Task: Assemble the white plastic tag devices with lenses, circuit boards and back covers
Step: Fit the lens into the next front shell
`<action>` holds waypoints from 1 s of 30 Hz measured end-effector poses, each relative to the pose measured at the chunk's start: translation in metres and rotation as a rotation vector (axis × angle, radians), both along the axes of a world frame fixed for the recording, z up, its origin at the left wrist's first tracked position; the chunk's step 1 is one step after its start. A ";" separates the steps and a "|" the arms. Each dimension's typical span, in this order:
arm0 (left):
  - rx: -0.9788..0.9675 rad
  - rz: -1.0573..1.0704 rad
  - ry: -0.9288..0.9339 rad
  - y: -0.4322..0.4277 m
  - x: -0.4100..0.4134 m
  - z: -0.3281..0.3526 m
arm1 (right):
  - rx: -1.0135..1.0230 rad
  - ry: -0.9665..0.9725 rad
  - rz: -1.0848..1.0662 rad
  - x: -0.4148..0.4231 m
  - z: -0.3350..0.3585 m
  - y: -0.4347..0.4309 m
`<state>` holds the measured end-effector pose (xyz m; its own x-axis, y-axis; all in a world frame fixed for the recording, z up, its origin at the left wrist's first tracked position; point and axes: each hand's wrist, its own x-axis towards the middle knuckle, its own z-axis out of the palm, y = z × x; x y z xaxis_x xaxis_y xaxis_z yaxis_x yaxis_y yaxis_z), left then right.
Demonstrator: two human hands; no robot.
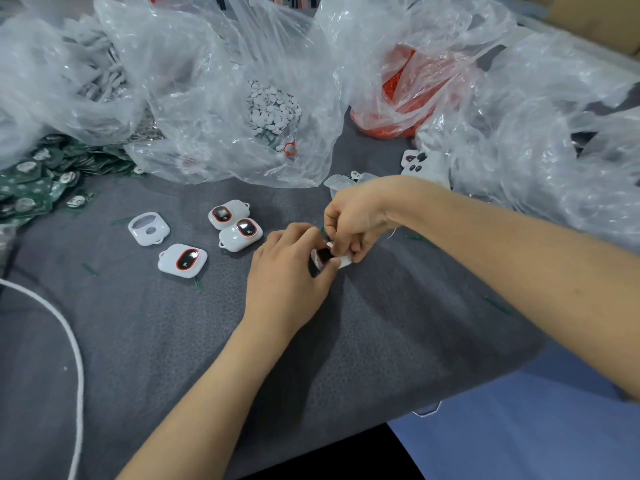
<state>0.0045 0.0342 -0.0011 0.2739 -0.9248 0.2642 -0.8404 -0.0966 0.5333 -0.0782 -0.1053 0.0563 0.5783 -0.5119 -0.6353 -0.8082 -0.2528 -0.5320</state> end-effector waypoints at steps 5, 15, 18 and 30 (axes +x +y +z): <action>-0.025 0.044 -0.275 0.012 -0.010 -0.004 | 0.076 0.051 0.040 0.005 0.005 -0.006; 0.046 0.106 -0.193 0.000 -0.006 -0.002 | -0.052 -0.034 -0.058 -0.002 0.007 0.014; 0.063 0.149 -0.181 -0.002 -0.014 -0.010 | -0.285 -0.265 -0.140 -0.026 -0.004 0.035; -0.182 -0.016 0.494 -0.016 -0.034 -0.002 | -0.883 -0.521 -1.216 -0.226 0.063 -0.077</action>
<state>-0.0296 0.0184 -0.0034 0.3927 -0.8810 0.2639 -0.4848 0.0455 0.8734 -0.3046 -0.1819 0.1189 -0.3826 -0.8956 0.2271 -0.5343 0.0140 -0.8452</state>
